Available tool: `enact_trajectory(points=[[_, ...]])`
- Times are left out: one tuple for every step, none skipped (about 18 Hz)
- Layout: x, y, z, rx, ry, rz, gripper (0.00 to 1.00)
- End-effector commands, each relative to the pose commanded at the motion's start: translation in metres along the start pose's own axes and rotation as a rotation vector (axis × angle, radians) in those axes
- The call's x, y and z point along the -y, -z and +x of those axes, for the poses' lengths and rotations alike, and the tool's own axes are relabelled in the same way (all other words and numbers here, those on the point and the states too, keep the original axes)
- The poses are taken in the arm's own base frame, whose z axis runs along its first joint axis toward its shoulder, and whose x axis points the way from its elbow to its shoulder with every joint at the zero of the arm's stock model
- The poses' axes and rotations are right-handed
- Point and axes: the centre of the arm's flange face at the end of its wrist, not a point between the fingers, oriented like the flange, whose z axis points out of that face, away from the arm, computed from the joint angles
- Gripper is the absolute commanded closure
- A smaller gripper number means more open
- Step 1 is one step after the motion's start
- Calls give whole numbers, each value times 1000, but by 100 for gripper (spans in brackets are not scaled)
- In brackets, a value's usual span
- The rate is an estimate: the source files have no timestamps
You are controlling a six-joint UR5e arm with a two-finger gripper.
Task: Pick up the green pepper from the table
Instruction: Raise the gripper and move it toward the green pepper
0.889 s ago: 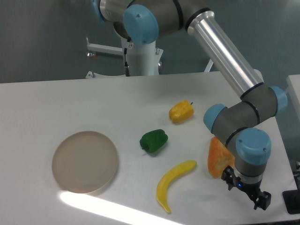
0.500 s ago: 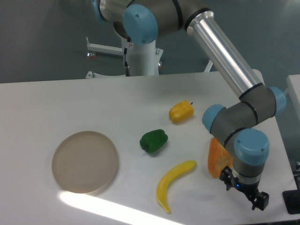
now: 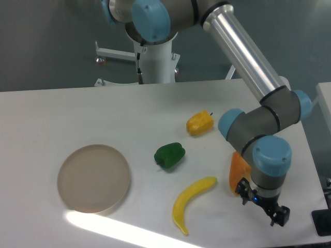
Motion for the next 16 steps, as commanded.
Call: enact_trajectory(points=[[-6,8,6,-8,26,-1,0],[-13,14,12,-21,67,6,0],[-13,24,18,-32,105,37,0],[-12,34,22,-48,141,83,0],[-14,40,27,-71,174,118,0],[-21,45,34,-91,199,141,0],[-28,48,44,-115,210,156,0],[-33,48,54,-144,219,179,0],[-43,49,57,-169,237,213,0],[-47,48,62,-196,251,247,0],[-51,45,65,-212,255,262,0],[-54,44,67,-220,262,263,0],[-55,44,71,-232,264,258,0],[-57,41,78,-257,264,248,0],[-58,41,84,-270,262,245,0],[-61,38,93,-286,264,239,0]])
